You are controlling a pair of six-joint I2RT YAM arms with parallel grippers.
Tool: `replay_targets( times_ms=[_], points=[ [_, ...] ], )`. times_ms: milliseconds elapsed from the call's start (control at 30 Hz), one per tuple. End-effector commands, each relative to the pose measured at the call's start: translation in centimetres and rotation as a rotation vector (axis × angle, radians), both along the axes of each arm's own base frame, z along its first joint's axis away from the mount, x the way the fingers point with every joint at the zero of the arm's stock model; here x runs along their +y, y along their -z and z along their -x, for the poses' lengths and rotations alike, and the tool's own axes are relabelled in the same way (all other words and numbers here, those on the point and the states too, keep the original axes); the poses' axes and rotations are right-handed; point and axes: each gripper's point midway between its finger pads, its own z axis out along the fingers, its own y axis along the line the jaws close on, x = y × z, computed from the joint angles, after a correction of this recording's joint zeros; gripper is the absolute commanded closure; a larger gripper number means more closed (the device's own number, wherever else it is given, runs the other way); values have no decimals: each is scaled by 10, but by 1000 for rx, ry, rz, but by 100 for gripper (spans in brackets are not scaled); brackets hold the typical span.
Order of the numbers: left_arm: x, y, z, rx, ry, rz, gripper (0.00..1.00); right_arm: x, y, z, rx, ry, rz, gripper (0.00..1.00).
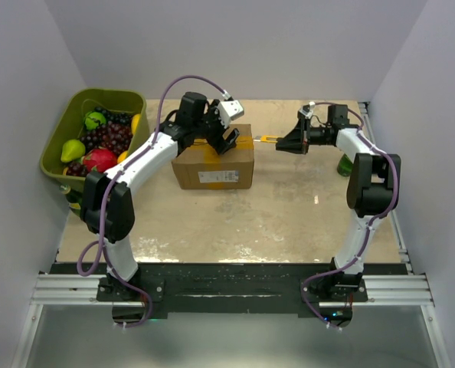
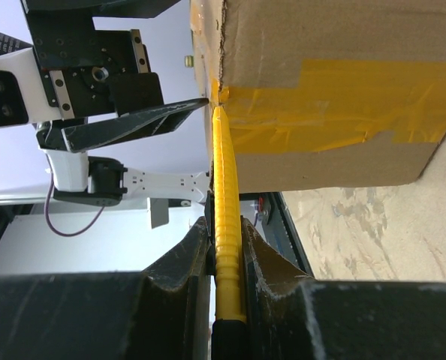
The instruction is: Unpack the express box
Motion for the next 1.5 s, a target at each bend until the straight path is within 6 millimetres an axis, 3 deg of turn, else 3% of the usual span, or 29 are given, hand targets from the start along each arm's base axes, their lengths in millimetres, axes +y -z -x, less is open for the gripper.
replay_targets(
  times_ms=[0, 333, 1167, 1367, 1467],
  points=[
    [2, 29, 1, 76, -13, -32, 14, 2, -30, 9, -59, -21, -28, 100],
    [2, 31, -2, 78, -13, -36, 14, 13, -26, 12, -45, -47, -28, 100],
    [-3, 34, -9, 87, -18, -25, 14, 6, -18, 31, -3, -16, 8, 100],
    [-2, 35, -8, 88, -18, -32, 14, -23, -35, -3, -116, 83, 55, 100],
    [-2, 38, -6, 97, -16, -31, 14, -26, -33, -8, -113, 87, 51, 100]
  ],
)
